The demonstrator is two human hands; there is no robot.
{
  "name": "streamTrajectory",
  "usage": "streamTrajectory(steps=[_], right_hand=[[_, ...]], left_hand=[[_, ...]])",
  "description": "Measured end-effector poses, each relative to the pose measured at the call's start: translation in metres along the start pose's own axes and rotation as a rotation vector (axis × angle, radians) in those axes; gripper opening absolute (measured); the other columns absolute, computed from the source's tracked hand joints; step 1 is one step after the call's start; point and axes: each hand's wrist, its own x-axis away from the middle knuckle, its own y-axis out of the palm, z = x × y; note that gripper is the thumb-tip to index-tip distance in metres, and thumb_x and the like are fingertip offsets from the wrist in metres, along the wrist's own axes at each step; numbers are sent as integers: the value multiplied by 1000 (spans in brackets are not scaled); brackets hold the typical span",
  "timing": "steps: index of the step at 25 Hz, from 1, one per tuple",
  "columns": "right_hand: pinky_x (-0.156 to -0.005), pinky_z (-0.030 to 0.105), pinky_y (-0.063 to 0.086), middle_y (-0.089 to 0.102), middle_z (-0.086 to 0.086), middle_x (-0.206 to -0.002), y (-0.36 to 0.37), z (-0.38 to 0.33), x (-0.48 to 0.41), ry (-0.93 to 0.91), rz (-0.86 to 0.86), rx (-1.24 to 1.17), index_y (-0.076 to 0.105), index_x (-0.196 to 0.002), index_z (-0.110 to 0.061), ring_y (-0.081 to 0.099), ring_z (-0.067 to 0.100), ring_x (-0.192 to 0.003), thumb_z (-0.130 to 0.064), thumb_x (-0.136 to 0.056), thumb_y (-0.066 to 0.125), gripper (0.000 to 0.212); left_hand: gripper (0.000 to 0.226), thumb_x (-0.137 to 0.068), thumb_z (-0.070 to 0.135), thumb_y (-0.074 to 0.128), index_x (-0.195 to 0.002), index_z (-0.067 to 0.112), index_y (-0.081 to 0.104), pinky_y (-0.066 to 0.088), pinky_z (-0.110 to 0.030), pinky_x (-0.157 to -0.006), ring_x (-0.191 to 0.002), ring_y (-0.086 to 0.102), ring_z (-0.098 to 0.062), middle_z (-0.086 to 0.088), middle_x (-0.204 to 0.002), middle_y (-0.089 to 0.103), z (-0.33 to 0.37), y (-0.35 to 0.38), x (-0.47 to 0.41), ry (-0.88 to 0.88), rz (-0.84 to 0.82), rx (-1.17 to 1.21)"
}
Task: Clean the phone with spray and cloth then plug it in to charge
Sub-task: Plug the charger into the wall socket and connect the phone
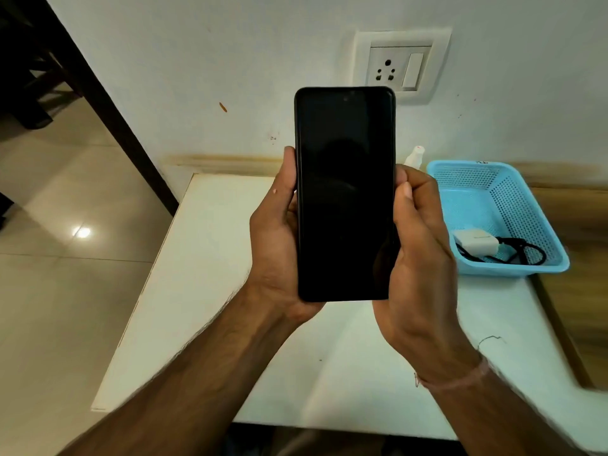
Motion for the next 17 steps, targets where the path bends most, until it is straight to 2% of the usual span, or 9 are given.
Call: streamTrajectory(steps=[1, 3, 5, 7, 11, 13, 17], right_hand=[[-105, 54, 43, 60, 9, -113, 0, -2, 1, -1, -5, 2, 59, -110, -25, 56, 29, -116, -32, -100, 39, 24], [-104, 52, 45, 61, 3, -108, 1, -5, 3, -10, -12, 21, 59, -108, -28, 57, 23, -113, -33, -99, 39, 23], [-104, 52, 45, 60, -2, -105, 2, -6, 3, -25, -7, 34, 59, -106, -30, 58, 20, -111, -34, -98, 38, 22], [-104, 53, 44, 60, 3, -108, 2, -5, 2, -28, -7, 20, 59, -106, -29, 57, 24, -113, -33, -98, 39, 22], [-106, 53, 43, 61, 9, -114, 0, 2, -1, -5, -34, -30, 59, -109, -25, 55, 30, -117, -31, -100, 39, 23], [-105, 50, 44, 63, 6, -116, -1, 9, -4, 15, -44, -47, 59, -111, -25, 58, 25, -116, -29, -101, 39, 23], [-99, 45, 51, 65, 0, -118, -4, 26, -13, 73, -51, -22, 59, -114, -28, 62, 19, -115, -30, -104, 37, 24]], left_hand=[[64, -94, 62, 47, -135, 15, 61, 52, -51, -100, -123, 60, -41, -19, -133, 60, 0, 2, 0, 10, 18, -10], [62, -95, 61, 47, -135, 16, 61, 53, -51, -98, -120, 62, -40, -20, -130, 61, -2, 2, 1, 46, 47, -34], [53, -96, 58, 47, -122, 18, 70, 58, -45, -85, -106, 70, -32, -12, -113, 69, -1, 1, 1, 85, 52, -44], [47, -95, 57, 48, -109, 22, 75, 59, -38, -75, -94, 74, -26, -5, -99, 73, 1, -1, 1, 103, 54, -61], [49, -96, 58, 44, -100, 24, 80, 60, -36, -73, -89, 75, -22, -2, -94, 76, -2, -6, -2, 90, 27, -106], [53, -98, 60, 41, -104, 23, 79, 60, -38, -77, -92, 74, -23, -3, -98, 76, -3, -10, -5, 57, 6, -103], [65, -101, 62, 37, -135, 13, 62, 54, -47, -98, -111, 65, -32, -14, -123, 66, -7, -19, -17, -15, -11, -95]])
